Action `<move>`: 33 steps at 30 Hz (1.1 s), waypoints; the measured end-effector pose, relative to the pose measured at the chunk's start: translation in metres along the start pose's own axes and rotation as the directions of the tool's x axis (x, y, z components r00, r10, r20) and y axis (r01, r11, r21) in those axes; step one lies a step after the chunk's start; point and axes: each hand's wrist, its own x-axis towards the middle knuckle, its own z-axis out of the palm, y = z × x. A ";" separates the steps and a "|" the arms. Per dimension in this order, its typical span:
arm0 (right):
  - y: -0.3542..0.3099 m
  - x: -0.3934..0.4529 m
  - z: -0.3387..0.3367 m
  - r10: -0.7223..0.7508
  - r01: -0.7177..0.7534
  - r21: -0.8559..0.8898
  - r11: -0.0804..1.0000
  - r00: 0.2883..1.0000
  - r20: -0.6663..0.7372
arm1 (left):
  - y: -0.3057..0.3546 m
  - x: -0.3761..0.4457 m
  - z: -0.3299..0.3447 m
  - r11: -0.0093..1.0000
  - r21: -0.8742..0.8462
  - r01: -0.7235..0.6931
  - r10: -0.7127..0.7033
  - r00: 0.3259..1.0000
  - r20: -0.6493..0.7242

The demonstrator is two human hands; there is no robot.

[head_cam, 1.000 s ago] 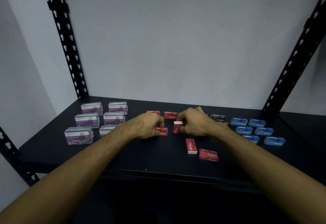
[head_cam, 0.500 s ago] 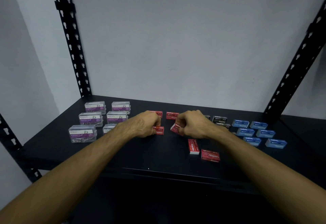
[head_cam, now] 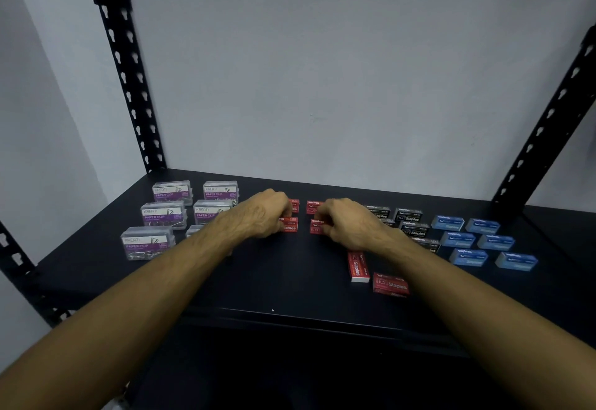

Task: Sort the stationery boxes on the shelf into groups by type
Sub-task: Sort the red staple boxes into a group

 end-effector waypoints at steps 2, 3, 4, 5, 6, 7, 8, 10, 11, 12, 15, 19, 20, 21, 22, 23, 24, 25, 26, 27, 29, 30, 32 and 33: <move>0.001 0.003 0.000 -0.002 0.002 -0.007 1.000 1.000 0.000 | -0.001 0.003 -0.001 1.000 0.001 0.006 -0.006 1.000 0.004; 0.001 0.004 0.000 -0.003 0.003 -0.010 1.000 1.000 0.000 | -0.002 0.005 -0.001 1.000 0.002 0.006 -0.006 1.000 -0.001; 0.001 0.006 0.000 -0.003 0.003 -0.012 1.000 1.000 0.001 | -0.002 0.007 -0.001 1.000 0.004 0.005 -0.005 1.000 -0.006; 0.001 0.007 0.001 -0.004 0.004 -0.012 1.000 1.000 0.001 | -0.003 0.009 -0.001 1.000 0.006 0.005 -0.005 1.000 -0.009; 0.001 0.008 0.000 -0.005 0.005 -0.013 1.000 1.000 0.003 | -0.003 0.009 -0.001 1.000 0.010 0.005 -0.005 1.000 -0.006; 0.001 0.010 0.000 -0.005 0.005 -0.015 1.000 1.000 0.004 | -0.003 0.010 -0.001 1.000 0.014 0.006 -0.005 1.000 -0.004; 0.001 0.010 0.000 -0.004 0.004 -0.016 1.000 1.000 0.006 | -0.003 0.011 -0.002 1.000 0.015 0.006 -0.006 1.000 -0.003; 0.001 0.012 0.000 -0.003 0.003 -0.018 1.000 1.000 0.006 | -0.003 0.013 -0.002 1.000 0.012 0.005 -0.005 1.000 0.002; 0.002 0.012 0.000 -0.004 0.004 -0.020 1.000 1.000 0.004 | -0.003 0.014 -0.002 1.000 0.013 0.005 -0.005 1.000 0.008; 0.002 0.012 0.000 -0.005 0.005 -0.019 1.000 1.000 0.004 | -0.003 0.014 -0.002 1.000 0.015 0.005 -0.006 1.000 0.012; 0.002 0.011 -0.001 -0.006 0.006 -0.013 1.000 1.000 0.008 | -0.005 0.015 -0.003 1.000 0.023 0.005 -0.006 1.000 0.015; 0.005 0.006 -0.008 -0.001 0.001 -0.026 1.000 1.000 -0.023 | -0.005 0.009 -0.007 0.999 0.036 0.006 -0.006 1.000 -0.002; 0.006 0.003 -0.011 0.000 -0.001 -0.027 1.000 0.999 -0.034 | -0.004 0.007 -0.009 0.999 0.036 0.008 -0.008 1.000 -0.007; 0.007 0.001 -0.013 0.003 -0.004 -0.027 1.000 0.999 -0.042 | -0.004 0.006 -0.011 0.999 0.043 0.010 -0.010 1.000 -0.014; 0.007 -0.001 -0.016 0.002 -0.004 -0.028 1.000 0.999 -0.050 | -0.003 0.004 -0.014 0.998 0.054 0.011 -0.010 1.000 -0.021; 0.008 -0.005 -0.020 0.004 -0.006 -0.029 1.000 0.999 -0.054 | -0.001 0.001 -0.017 0.998 0.061 0.011 -0.009 1.000 -0.029; 0.008 -0.009 -0.024 0.004 -0.005 -0.029 1.000 0.998 -0.061 | 0.001 -0.001 -0.019 0.998 0.060 0.009 -0.007 0.999 -0.035; 0.008 -0.013 -0.028 0.006 -0.008 -0.029 1.000 0.998 -0.068 | 0.003 -0.004 -0.021 0.998 0.056 0.003 0.000 0.999 -0.040; 0.008 -0.018 -0.031 0.008 -0.010 -0.025 1.000 0.997 -0.079 | 0.006 -0.007 -0.023 0.998 0.054 -0.008 0.011 0.999 -0.047; 0.008 -0.023 -0.035 0.013 -0.015 -0.018 1.000 0.996 -0.090 | 0.010 -0.011 -0.026 0.998 0.052 -0.019 0.022 0.998 -0.053; 0.008 -0.034 -0.041 0.027 -0.028 -0.012 1.000 0.993 -0.111 | 0.017 -0.018 -0.030 0.998 0.042 -0.039 0.042 0.997 -0.063; 0.008 -0.040 -0.044 0.032 -0.034 -0.013 0.999 0.992 -0.121 | 0.021 -0.021 -0.031 0.998 0.033 -0.049 0.052 0.996 -0.067; 0.008 -0.053 -0.049 0.044 -0.045 -0.002 0.999 0.990 -0.135 | 0.029 -0.027 -0.032 0.997 -0.006 -0.076 0.075 0.994 -0.080; 0.008 -0.061 -0.050 0.051 -0.050 0.008 0.999 0.988 -0.143 | 0.034 -0.029 -0.031 0.995 -0.031 -0.095 0.091 0.991 -0.093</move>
